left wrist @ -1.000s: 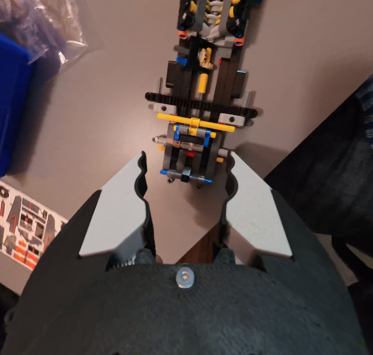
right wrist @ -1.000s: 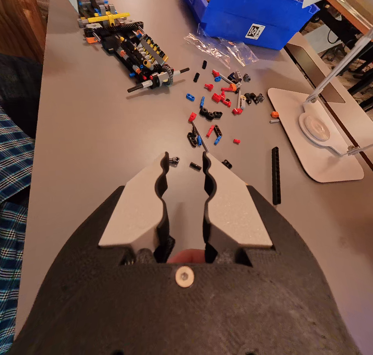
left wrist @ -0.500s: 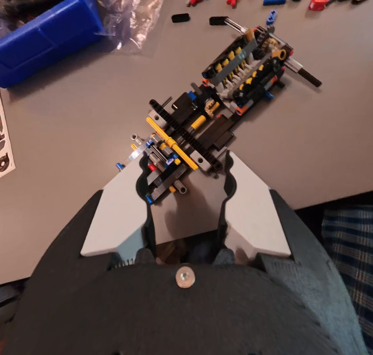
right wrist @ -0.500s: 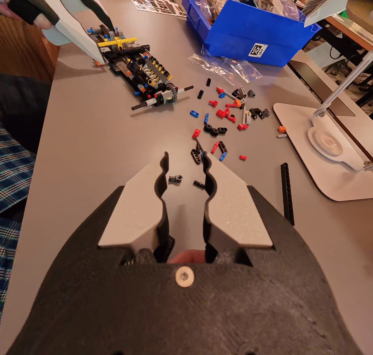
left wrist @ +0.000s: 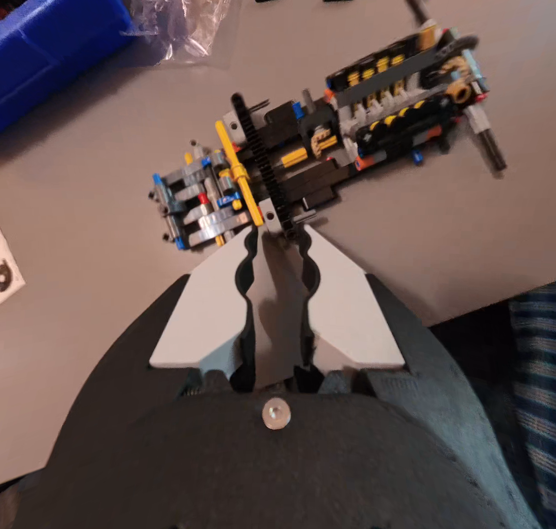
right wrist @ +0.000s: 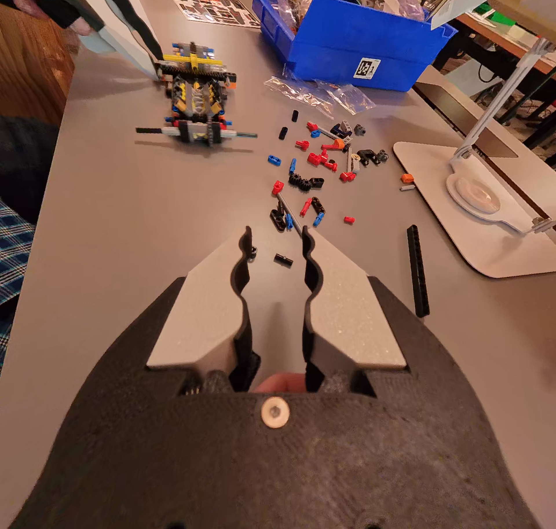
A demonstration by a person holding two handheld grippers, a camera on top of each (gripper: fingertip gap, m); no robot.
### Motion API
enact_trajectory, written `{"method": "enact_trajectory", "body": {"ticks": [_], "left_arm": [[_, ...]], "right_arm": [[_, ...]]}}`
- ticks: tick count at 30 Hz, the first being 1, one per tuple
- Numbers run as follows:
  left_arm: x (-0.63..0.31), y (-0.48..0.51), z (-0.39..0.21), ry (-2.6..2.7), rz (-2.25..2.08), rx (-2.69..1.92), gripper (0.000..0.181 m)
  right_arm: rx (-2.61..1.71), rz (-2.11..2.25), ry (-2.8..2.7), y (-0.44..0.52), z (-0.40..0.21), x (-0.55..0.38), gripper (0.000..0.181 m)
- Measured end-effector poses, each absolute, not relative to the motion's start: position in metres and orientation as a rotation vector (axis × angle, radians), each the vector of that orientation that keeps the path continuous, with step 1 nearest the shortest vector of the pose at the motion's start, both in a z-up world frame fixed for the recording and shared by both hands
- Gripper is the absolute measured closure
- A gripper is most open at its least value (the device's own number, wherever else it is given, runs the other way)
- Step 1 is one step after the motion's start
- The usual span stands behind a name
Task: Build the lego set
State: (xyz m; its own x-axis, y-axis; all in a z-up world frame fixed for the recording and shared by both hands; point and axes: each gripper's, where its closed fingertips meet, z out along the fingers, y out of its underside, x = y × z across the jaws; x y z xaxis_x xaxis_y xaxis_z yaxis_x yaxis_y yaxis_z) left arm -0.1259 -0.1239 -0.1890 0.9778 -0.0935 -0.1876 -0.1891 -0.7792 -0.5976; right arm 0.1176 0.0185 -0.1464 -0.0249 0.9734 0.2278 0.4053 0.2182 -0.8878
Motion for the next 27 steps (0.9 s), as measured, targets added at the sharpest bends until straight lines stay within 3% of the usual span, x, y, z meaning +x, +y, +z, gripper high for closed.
{"method": "enact_trajectory", "body": {"ticks": [21,27], "left_arm": [[-0.123,-0.135,-0.179,0.24,0.062,-2.379,0.132],[-0.094,-0.166,-0.184,0.326,-0.031,-2.358,0.134]], "right_arm": [[-1.329,0.787,-1.564,0.026,-0.143,0.12,0.149],[-1.264,0.785,-1.6,0.012,-0.139,0.118,0.149]]}}
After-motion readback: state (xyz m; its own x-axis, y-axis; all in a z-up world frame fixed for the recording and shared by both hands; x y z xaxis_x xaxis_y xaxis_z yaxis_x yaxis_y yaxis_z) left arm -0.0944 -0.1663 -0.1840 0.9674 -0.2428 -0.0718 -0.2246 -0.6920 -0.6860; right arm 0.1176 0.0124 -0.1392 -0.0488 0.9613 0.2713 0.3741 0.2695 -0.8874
